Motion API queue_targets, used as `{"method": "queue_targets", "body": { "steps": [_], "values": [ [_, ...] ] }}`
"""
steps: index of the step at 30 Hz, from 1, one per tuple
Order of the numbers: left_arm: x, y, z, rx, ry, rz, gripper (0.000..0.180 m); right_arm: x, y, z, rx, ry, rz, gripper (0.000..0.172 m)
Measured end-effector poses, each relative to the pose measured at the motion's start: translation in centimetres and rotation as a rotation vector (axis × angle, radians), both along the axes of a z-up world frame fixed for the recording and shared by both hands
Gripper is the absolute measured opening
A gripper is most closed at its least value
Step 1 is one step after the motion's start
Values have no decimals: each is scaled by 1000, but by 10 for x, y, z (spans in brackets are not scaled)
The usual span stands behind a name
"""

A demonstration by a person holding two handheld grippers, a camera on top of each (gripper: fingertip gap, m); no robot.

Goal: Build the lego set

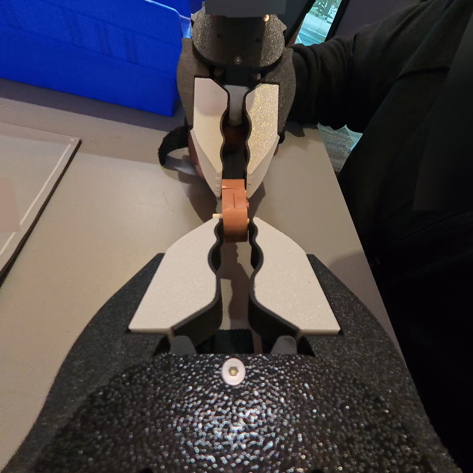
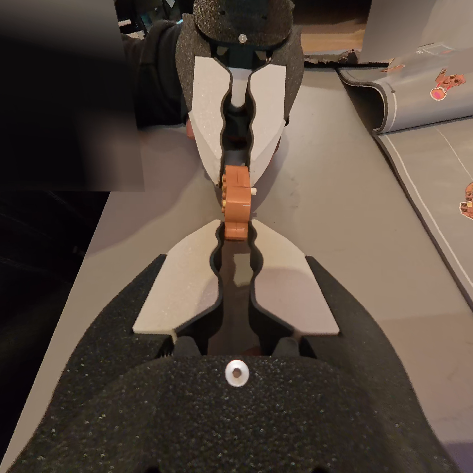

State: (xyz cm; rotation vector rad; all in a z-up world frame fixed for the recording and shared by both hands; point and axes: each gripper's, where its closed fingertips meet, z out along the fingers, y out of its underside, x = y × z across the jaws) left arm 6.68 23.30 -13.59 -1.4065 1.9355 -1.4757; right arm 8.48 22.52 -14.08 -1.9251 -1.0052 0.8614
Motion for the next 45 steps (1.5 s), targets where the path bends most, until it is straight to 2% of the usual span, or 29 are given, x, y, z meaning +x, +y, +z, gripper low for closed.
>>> {"method": "queue_targets", "body": {
  "steps": [9,17,39,45],
  "values": [
    [3,2,8,-56,-35,26,18,2,3,8,4,65,-20,16],
    [3,-3,14,-42,-87,1,18,1,-1,15,44,97,7,16],
    [5,-3,12,21,-99,7,18,0,-2,7,49,29,0,16],
    [5,-5,10,52,-106,-5,18,-4,-3,7,112,-1,-1,17]
  ]
}}
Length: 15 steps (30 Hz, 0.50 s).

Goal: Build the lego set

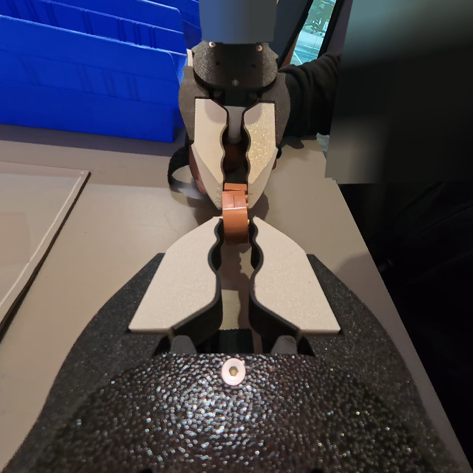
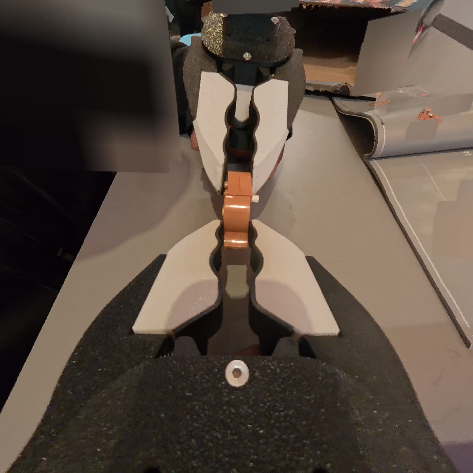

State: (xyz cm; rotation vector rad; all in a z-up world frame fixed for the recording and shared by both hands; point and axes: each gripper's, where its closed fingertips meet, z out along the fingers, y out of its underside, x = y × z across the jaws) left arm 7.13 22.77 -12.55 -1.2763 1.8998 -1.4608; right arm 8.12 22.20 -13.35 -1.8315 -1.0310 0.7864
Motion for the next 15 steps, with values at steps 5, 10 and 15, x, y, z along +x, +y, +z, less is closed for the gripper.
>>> {"method": "queue_targets", "body": {
  "steps": [5,10,15],
  "values": [
    [1,-4,-1,33,-11,-16,18,-2,-2,-1,14,-17,10,17],
    [0,-7,0,65,-30,-34,18,-3,-6,-1,-27,6,38,17],
    [-1,-9,-3,120,-41,-45,18,-3,-7,-3,-32,-16,43,17]
  ]
}}
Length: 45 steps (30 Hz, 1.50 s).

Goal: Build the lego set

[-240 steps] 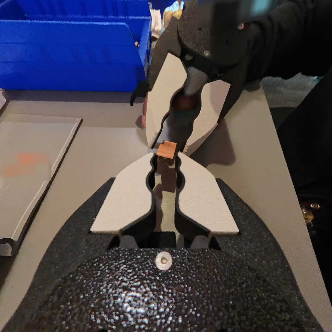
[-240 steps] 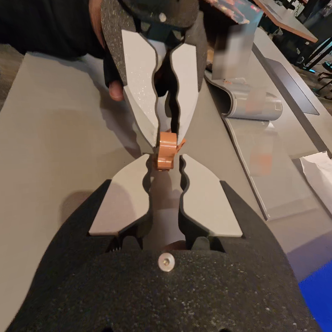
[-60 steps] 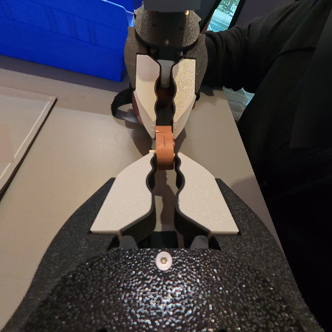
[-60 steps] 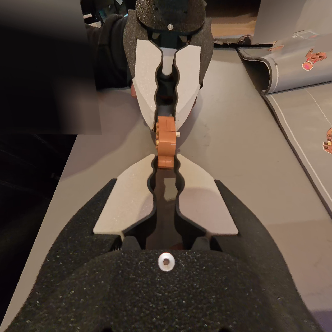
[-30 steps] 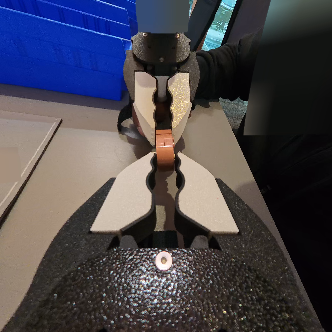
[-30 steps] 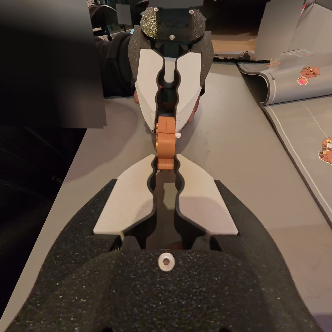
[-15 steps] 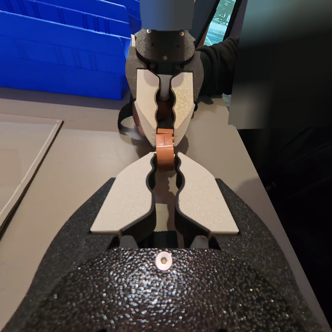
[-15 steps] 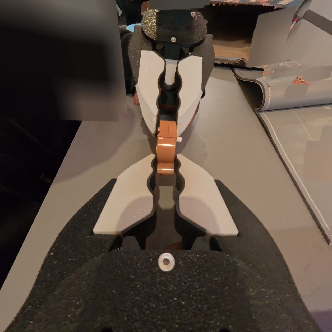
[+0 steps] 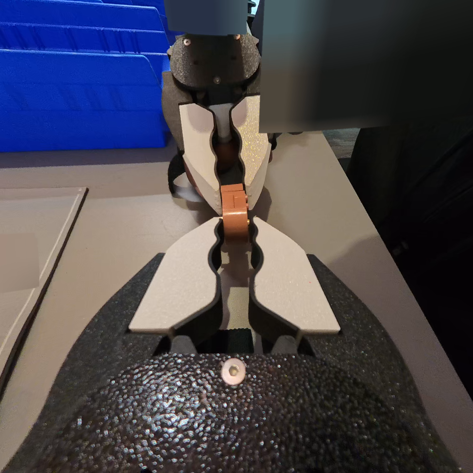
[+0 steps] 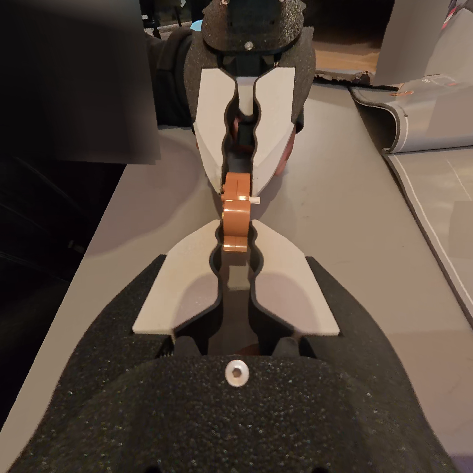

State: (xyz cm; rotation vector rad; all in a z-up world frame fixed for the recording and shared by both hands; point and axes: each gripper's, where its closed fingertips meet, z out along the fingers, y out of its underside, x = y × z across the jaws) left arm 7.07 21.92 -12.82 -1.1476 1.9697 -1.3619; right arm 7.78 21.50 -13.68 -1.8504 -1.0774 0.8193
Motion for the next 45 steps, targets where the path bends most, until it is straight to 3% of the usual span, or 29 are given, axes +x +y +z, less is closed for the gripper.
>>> {"method": "queue_targets", "body": {
  "steps": [6,13,45],
  "values": [
    [2,1,-1,38,-13,14,18,1,1,0,-3,-3,-11,17],
    [5,4,5,-62,-10,48,18,4,6,5,30,23,-35,17],
    [11,9,15,-165,-41,106,18,7,9,17,-42,145,-42,17]
  ]
}}
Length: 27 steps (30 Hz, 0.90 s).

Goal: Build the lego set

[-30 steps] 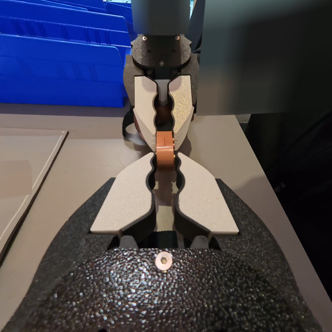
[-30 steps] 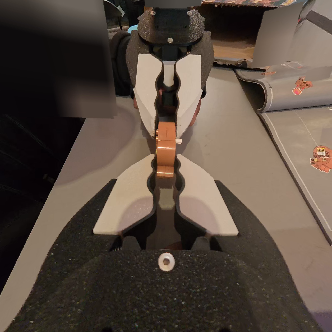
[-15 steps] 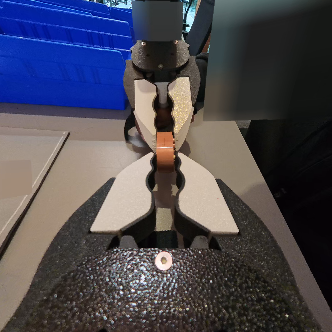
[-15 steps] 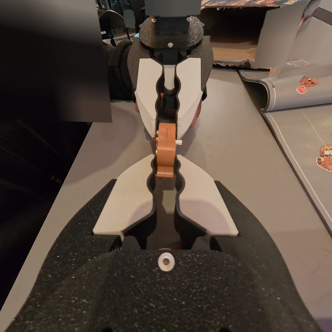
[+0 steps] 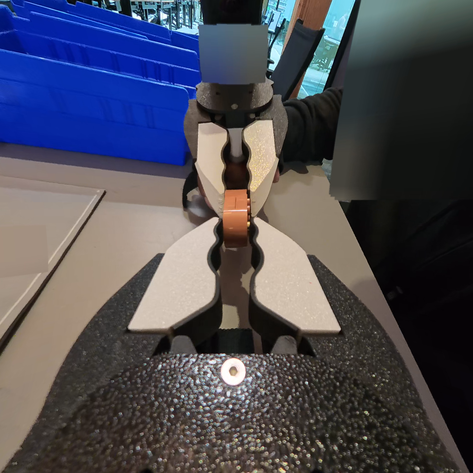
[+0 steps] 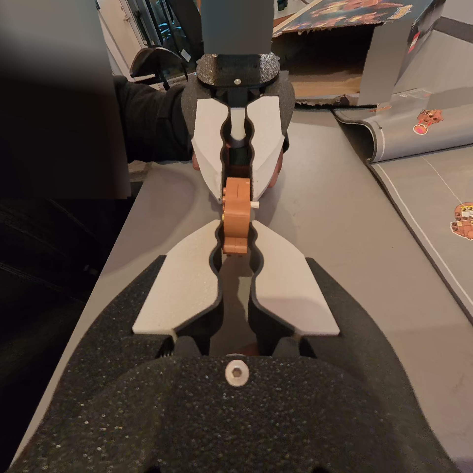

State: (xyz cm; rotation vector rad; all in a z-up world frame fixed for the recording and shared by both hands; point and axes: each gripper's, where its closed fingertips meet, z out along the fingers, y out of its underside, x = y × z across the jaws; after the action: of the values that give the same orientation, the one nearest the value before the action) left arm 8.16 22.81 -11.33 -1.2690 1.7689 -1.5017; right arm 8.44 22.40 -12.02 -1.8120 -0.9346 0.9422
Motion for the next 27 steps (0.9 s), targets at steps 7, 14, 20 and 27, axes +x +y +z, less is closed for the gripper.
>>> {"method": "queue_targets", "body": {
  "steps": [7,14,20,27],
  "values": [
    [2,3,6,-37,-31,27,19,0,2,6,-17,46,-22,16],
    [4,7,7,-43,-40,59,20,0,6,7,-20,57,-48,17],
    [4,8,12,-50,-68,62,20,-1,8,10,11,61,-71,17],
    [5,11,16,-70,-88,81,24,0,9,14,26,86,-80,17]
  ]
}}
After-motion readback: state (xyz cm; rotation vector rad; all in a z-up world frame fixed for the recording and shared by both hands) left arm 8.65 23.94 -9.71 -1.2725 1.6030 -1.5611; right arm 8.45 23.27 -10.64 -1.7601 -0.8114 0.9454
